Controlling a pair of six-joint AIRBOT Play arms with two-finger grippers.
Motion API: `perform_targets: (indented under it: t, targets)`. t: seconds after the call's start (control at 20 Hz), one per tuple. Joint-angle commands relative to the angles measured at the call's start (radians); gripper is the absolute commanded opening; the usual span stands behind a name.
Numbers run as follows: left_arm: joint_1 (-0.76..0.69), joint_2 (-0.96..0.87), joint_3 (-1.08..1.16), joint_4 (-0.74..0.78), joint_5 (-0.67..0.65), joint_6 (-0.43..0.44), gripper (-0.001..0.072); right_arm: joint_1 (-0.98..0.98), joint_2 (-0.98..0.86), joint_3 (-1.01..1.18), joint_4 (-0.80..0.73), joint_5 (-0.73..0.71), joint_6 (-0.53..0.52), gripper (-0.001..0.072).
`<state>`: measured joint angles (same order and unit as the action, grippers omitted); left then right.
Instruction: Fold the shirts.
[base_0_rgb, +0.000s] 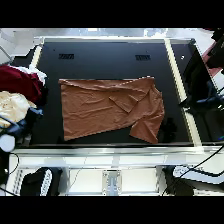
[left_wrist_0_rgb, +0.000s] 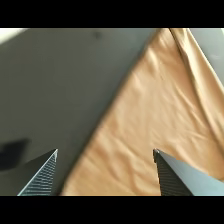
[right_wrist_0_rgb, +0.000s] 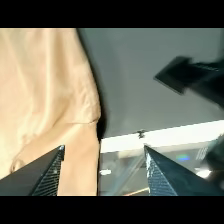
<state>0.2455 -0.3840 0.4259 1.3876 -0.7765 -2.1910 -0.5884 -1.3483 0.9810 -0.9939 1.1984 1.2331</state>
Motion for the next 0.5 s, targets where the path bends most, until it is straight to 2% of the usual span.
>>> perform_targets:
  t: [0.0, 0.1, 0.3, 0.4, 0.45]
  targets:
    - [0.003, 0.145, -0.121, -0.148, 0.04, -0.016, 0.0695, 0.006, -0.015, -0.239, 0.202, -0.162, -0.107, 0.0553]
    - [0.003, 0.163, -0.121, -0.178, 0.04, -0.016, 0.0695, 0.025, -0.068, -0.248, 0.246, -0.166, -0.122, 0.0553]
    - [0.003, 0.163, -0.122, -0.188, 0.039, -0.016, 0.0695, 0.102, -0.174, -0.248, 0.431, -0.186, -0.214, 0.0553]
    - [0.003, 0.163, -0.122, -0.188, 0.037, -0.016, 0.0695, 0.15, -0.195, -0.248, 0.462, -0.254, -0.217, 0.055]
    - [0.003, 0.163, -0.122, -0.188, 0.025, -0.016, 0.0695, 0.167, -0.195, -0.243, 0.473, -0.282, -0.213, 0.0467]
